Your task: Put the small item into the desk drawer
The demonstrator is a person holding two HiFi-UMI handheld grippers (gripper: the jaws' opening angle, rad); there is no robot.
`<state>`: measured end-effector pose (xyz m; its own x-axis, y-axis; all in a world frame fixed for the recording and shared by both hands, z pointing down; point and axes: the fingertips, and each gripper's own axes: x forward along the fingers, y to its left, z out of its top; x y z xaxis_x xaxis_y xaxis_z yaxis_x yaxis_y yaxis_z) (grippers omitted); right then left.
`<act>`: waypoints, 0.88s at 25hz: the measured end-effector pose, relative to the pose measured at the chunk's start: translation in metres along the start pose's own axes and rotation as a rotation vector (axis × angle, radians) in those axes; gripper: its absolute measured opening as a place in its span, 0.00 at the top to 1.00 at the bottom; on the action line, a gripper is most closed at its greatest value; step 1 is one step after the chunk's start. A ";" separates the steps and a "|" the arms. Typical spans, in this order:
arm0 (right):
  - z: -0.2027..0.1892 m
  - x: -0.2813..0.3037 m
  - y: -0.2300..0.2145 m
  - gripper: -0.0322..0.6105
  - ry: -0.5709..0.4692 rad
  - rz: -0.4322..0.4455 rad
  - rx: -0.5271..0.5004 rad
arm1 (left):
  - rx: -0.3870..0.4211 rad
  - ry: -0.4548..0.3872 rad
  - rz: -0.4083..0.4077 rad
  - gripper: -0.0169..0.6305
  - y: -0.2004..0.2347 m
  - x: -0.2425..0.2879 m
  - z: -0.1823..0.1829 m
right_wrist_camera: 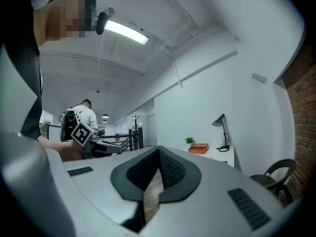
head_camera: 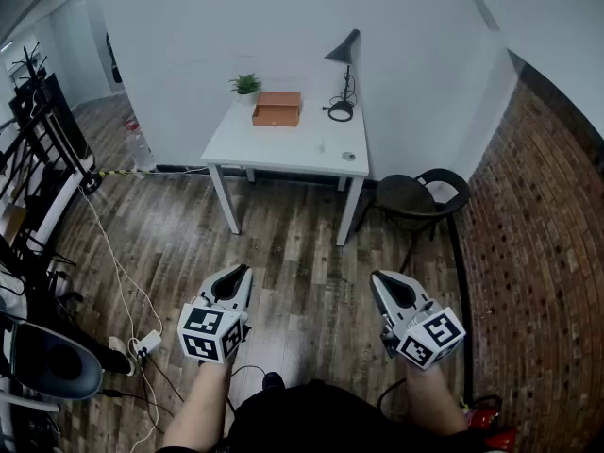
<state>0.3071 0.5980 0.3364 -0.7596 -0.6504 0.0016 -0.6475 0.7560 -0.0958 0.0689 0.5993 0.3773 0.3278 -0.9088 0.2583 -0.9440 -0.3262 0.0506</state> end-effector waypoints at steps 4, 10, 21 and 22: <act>0.001 -0.006 -0.005 0.95 -0.002 -0.003 0.004 | 0.002 0.013 0.005 0.92 -0.003 -0.002 -0.003; 0.000 -0.012 -0.009 0.95 -0.006 0.007 0.010 | -0.013 0.023 0.030 0.92 -0.003 -0.006 -0.008; -0.011 -0.024 -0.013 0.95 -0.008 0.039 0.066 | -0.026 0.027 0.058 0.92 -0.017 -0.019 -0.015; -0.014 -0.022 -0.013 0.95 -0.004 0.042 0.073 | -0.029 0.033 0.059 0.92 -0.016 -0.019 -0.019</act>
<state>0.3316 0.6033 0.3514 -0.7854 -0.6189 -0.0077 -0.6091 0.7750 -0.1682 0.0770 0.6268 0.3896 0.2702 -0.9169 0.2936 -0.9626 -0.2638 0.0620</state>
